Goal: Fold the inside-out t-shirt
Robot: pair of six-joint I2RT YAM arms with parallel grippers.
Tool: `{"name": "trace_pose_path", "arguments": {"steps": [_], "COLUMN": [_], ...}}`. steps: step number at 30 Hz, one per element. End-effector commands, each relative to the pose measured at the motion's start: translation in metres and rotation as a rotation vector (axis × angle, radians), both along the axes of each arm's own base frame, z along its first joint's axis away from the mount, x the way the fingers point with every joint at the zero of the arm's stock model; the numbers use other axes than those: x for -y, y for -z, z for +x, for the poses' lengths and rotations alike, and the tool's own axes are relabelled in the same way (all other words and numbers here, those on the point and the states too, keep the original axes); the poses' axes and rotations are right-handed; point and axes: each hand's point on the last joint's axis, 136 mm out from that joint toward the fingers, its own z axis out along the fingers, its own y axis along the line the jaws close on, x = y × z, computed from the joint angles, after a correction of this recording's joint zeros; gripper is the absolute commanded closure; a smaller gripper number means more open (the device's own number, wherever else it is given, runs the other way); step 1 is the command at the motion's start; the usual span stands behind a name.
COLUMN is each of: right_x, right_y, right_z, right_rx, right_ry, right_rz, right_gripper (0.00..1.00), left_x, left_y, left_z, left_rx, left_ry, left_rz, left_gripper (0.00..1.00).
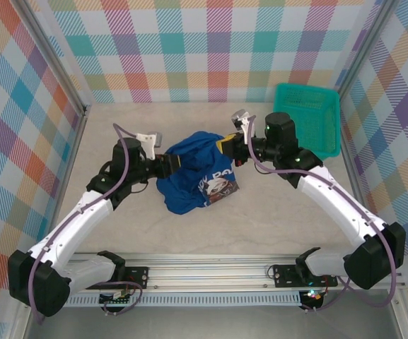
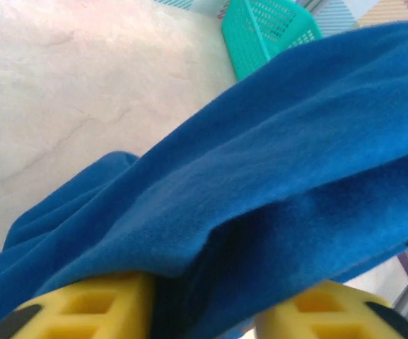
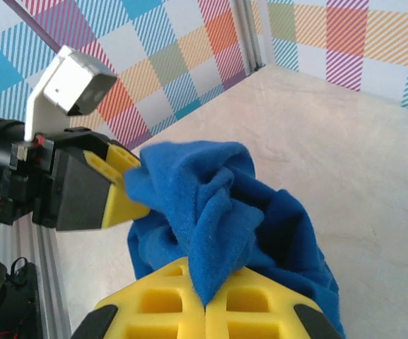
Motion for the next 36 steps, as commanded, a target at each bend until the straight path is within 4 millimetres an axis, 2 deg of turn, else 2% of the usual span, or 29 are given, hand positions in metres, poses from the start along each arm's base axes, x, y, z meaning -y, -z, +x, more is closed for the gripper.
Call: {"name": "trace_pose_path", "arguments": {"steps": [1, 3, 6, 8, 11, 15, 18, 21, 23, 25, 27, 32, 36], "right_x": [-0.007, -0.008, -0.009, -0.007, -0.003, -0.005, -0.006, -0.006, -0.006, -0.005, -0.004, -0.005, -0.006], "right_y": [-0.011, -0.013, -0.017, -0.019, -0.022, -0.024, -0.024, -0.024, -0.024, -0.025, -0.024, -0.025, -0.028], "right_z": [-0.003, -0.004, -0.003, 0.003, 0.01, 0.013, 0.016, 0.017, 0.017, 0.017, 0.018, 0.016, 0.014], "right_rx": [0.032, 0.027, -0.004, -0.04, -0.1, -0.132, -0.152, -0.164, -0.171, -0.17, -0.166, -0.167, -0.167], "right_ry": [-0.069, -0.085, -0.095, -0.061, -0.027, -0.023, -0.013, -0.003, 0.001, 0.005, 0.011, 0.0, -0.014], "right_rz": [0.005, 0.011, 0.03, 0.035, 0.066, 0.083, 0.082, 0.085, 0.088, 0.087, 0.079, 0.083, 0.097], "right_gripper": [1.0, 1.0, 1.0, 1.0, 1.0, 1.0, 1.0, 1.0, 1.0, 1.0, 1.0, 1.0, 1.0], "left_x": [0.001, 0.004, 0.015, 0.024, 0.042, 0.069, 0.085, 0.096, 0.102, 0.1, 0.089, 0.07, 0.077], "left_y": [-0.054, -0.069, -0.072, -0.068, -0.067, -0.074, -0.079, -0.073, -0.062, -0.048, -0.038, -0.037, -0.045], "left_z": [-0.013, -0.015, -0.013, -0.019, -0.039, -0.06, -0.068, -0.063, -0.056, -0.042, -0.025, -0.002, 0.005], "left_rx": [0.206, 0.26, 0.261, 0.249, 0.277, 0.299, 0.303, 0.25, 0.189, 0.147, 0.135, 0.14, 0.152], "left_ry": [0.035, 0.052, 0.1, 0.149, 0.251, 0.401, 0.487, 0.521, 0.526, 0.46, 0.36, 0.247, 0.278], "left_rz": [-0.057, -0.064, -0.035, -0.013, -0.016, -0.06, -0.07, -0.068, -0.058, -0.016, 0.04, 0.09, 0.069], "left_gripper": [0.5, 0.43, 0.39, 0.39, 0.41, 0.46, 0.47, 0.46, 0.46, 0.46, 0.45, 0.41, 0.39]}}
